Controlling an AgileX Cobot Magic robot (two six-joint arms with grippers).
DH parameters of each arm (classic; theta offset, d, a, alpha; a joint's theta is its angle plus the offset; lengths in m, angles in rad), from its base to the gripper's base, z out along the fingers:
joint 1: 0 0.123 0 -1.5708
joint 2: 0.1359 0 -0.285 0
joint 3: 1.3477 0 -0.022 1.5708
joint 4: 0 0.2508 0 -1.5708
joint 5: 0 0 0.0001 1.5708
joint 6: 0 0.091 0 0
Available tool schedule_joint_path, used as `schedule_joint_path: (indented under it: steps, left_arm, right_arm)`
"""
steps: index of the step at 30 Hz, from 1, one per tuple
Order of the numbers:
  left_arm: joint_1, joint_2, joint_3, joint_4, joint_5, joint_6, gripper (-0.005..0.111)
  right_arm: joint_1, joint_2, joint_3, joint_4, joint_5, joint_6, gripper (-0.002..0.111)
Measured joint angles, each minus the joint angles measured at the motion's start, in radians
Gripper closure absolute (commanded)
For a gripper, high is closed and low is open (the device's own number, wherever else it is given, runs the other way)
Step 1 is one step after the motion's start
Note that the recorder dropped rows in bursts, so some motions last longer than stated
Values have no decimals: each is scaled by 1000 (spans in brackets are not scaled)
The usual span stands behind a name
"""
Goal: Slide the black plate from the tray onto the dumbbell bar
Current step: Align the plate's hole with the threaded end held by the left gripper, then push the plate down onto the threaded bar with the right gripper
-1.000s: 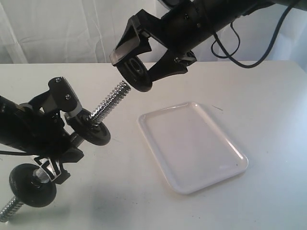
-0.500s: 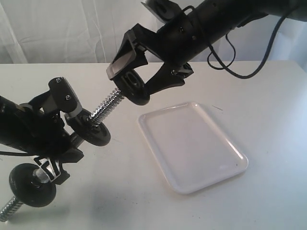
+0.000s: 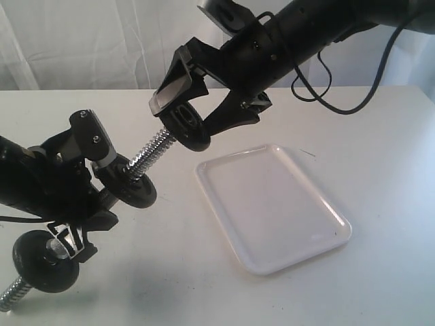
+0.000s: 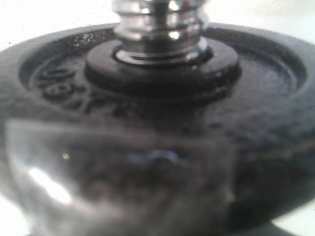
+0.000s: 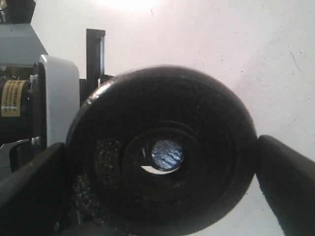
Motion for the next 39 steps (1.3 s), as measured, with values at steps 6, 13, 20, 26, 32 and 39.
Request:
schedule_joint_path:
  steps: [6,13,20,26,32,39]
  left_arm:
    - [0,-2,0,-2,14,25,107]
    - [0,-2,0,-2,17,36,107]
    - [0,-2,0,-2,13,38,107]
    - [0,-2,0,-2,5,44,107]
    - [0,-2,0,0,5,47,107]
    - [0,-2,0,0,1,49,107]
  right_arm:
    - [0,17,0,7,10,-20,108]
    - [1,34,0,22,26,-26,108]
    - [9,34,0,22,24,-26,108]
    - [31,44,0,22,14,-27,108]
    - [56,85,0,33,14,-30,108]
    - [60,94,0,75,12,-131,88]
